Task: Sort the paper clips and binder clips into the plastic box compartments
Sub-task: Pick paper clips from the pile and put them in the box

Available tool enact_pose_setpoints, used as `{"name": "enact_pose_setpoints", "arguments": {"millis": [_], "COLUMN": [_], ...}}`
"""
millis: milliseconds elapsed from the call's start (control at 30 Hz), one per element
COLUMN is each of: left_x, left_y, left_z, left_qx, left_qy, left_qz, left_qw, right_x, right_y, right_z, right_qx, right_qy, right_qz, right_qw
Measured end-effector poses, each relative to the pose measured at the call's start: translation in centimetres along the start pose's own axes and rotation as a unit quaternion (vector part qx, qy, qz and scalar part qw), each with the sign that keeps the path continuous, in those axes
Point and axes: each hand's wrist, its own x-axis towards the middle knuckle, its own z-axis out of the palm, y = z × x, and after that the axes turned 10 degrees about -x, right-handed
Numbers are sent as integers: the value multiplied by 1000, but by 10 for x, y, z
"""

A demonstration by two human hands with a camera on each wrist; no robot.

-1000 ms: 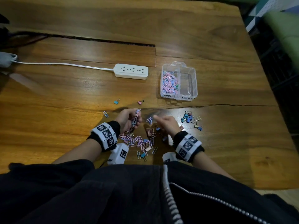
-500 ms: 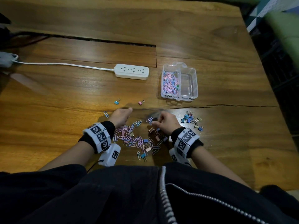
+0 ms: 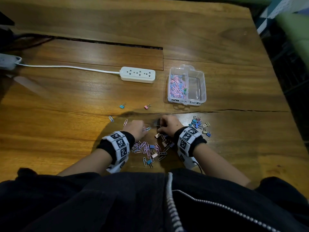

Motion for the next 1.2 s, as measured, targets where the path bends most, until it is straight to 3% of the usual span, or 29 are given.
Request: {"name": "enact_pose_setpoints", "arguments": {"millis": [133,267,333,433,500,600,700,767,867,933,967,1033,1133,1200], "left_x": [1,4,7,8,6,4,4,4,5,6,7,9,12,15], "left_y": [-2,-5,-11,-23,-30,-36,-41,-44,-51,-59,-64,-71,-81,-82], "left_z": [-5,-14,-21,-31,-34,-35,-36,-38,-42,-44,-45,-47,-44,-41], "left_qx": [21,-174,-347,-594,-642,-668,-655,-621,-488,-334,-275,-219,-135,-96], "left_qy": [-20,-26,-33,-72,-78,-72,-46,-12,54,109,134,162,138,121], "left_qz": [27,11,-26,-68,-59,-50,-81,-116,-147,-158,-165,-183,-203,-216], "left_qw": [999,984,937,798,761,739,750,775,859,923,938,945,960,964], "right_x": [2,-3,-4,-7,-8,-9,-13,-17,-21,-21,-20,-20,-20,-19], "right_y": [13,19,21,21,24,29,33,34,30,25,21,12,-6,-19], "right_z": [5,4,4,4,3,2,0,-4,-9,-10,-10,-8,-7,-6], "right_qx": [-21,-29,-39,-28,11,159,377,488,567,595,603,611,623,593], "right_qy": [6,-4,1,16,33,56,65,47,4,-27,-46,-88,-141,-148], "right_qz": [3,-6,-16,-24,-15,30,57,50,34,31,33,42,58,68], "right_qw": [1000,1000,999,999,999,985,922,870,823,803,796,786,767,789]}}
